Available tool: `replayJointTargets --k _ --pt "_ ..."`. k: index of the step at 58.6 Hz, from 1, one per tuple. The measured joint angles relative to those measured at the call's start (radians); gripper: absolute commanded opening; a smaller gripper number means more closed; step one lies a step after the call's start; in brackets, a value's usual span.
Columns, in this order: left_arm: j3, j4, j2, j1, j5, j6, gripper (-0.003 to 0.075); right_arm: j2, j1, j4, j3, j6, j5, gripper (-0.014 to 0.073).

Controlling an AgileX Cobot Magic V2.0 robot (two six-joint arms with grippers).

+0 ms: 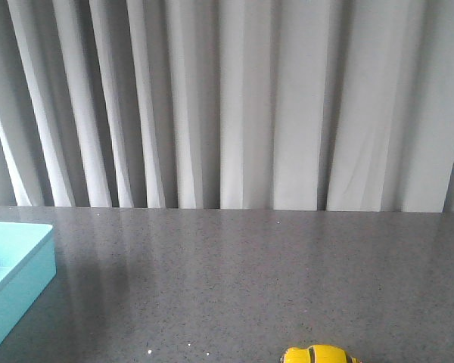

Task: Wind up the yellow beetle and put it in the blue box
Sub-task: 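Move the right gripper down toward the yellow toy beetle car, then close the right gripper on the yellow beetle's roof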

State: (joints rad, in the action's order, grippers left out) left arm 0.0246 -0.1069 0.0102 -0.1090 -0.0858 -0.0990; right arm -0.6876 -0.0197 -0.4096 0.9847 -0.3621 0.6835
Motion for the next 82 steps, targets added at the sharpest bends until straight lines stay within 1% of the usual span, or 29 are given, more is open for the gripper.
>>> replayJointTargets --k 6,14,24,31,38,44,49,52,65,82 --pt "0.0 0.0 0.0 0.0 0.0 0.0 -0.0006 -0.059 0.0 -0.02 0.034 -0.008 0.02 0.0679" --pt "0.0 0.0 0.0 0.0 0.0 0.0 -0.0006 -0.189 0.0 -0.036 0.137 0.012 0.137 0.066" --pt "0.0 0.0 0.0 0.0 0.0 0.0 -0.0006 -0.403 0.03 -0.025 0.3 0.123 0.285 0.0651" --pt "0.0 0.0 0.0 0.0 0.0 0.0 -0.0006 -0.558 0.115 0.05 0.372 0.252 0.354 0.0648" --pt "0.0 0.0 0.0 0.0 0.0 0.0 -0.0006 -0.701 0.22 0.208 0.395 0.429 0.363 0.0645" --pt "0.0 0.0 0.0 0.0 0.0 0.0 -0.0006 -0.804 0.282 0.332 0.396 0.565 0.37 0.0641" --pt "0.0 0.0 0.0 0.0 0.0 0.0 -0.0006 -0.884 0.315 0.383 0.396 0.638 0.364 0.0637" --pt "0.0 0.0 0.0 0.0 0.0 0.0 -0.0006 -0.925 0.326 0.393 0.396 0.669 0.356 0.0636" --pt "0.0 0.0 0.0 0.0 0.0 0.0 -0.0006 -1.057 0.332 0.426 0.396 0.723 0.336 0.0631" --pt "0.0 0.0 0.0 0.0 0.0 0.0 -0.0006 -1.103 0.332 0.449 0.397 0.763 0.31 0.061"
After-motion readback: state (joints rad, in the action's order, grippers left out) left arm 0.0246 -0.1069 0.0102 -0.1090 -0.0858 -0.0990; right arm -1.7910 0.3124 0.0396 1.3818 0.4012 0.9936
